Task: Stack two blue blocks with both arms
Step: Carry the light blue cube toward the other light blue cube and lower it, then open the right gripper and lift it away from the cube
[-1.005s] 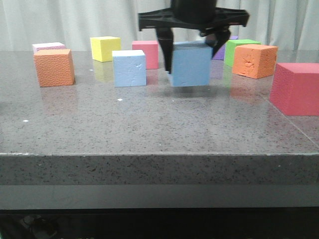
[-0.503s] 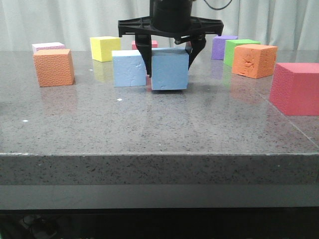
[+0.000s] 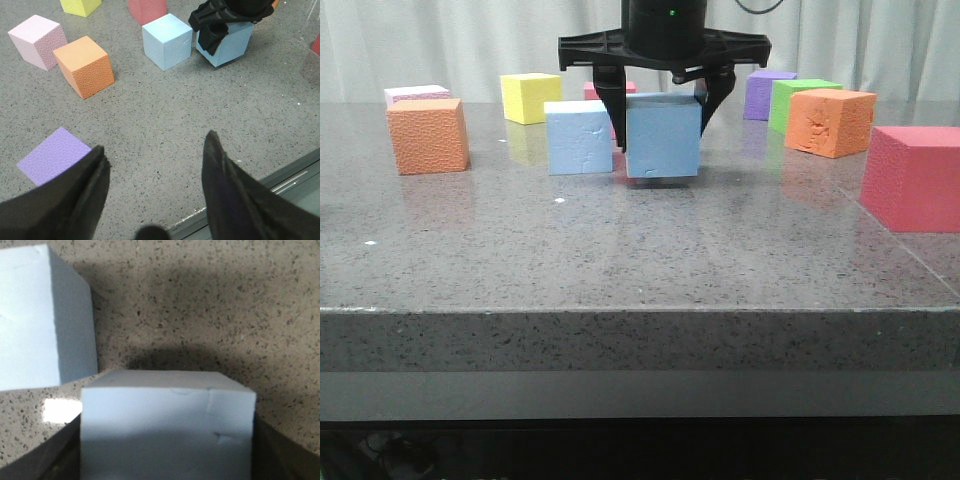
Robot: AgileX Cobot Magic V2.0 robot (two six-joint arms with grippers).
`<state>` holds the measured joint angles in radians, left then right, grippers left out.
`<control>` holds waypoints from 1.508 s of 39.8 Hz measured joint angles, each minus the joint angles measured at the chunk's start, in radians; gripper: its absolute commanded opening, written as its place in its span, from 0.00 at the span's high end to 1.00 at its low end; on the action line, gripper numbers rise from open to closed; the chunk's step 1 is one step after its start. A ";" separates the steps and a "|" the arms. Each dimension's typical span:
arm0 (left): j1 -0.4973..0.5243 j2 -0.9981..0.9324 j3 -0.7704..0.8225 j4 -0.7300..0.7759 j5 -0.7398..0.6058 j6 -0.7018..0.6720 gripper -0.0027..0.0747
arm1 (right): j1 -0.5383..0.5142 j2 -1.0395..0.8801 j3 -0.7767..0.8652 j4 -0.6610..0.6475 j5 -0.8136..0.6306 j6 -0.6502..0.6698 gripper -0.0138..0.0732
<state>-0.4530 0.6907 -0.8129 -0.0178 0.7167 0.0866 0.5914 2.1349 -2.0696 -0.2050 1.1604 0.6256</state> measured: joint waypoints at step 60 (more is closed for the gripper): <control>0.000 0.000 0.000 0.000 0.000 0.000 0.45 | 0.000 -0.267 -0.002 0.010 0.088 -0.228 0.23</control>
<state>-0.4530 0.6907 -0.8129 -0.0178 0.7167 0.0866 0.5914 1.8683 -2.0718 -0.1955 1.2482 0.3978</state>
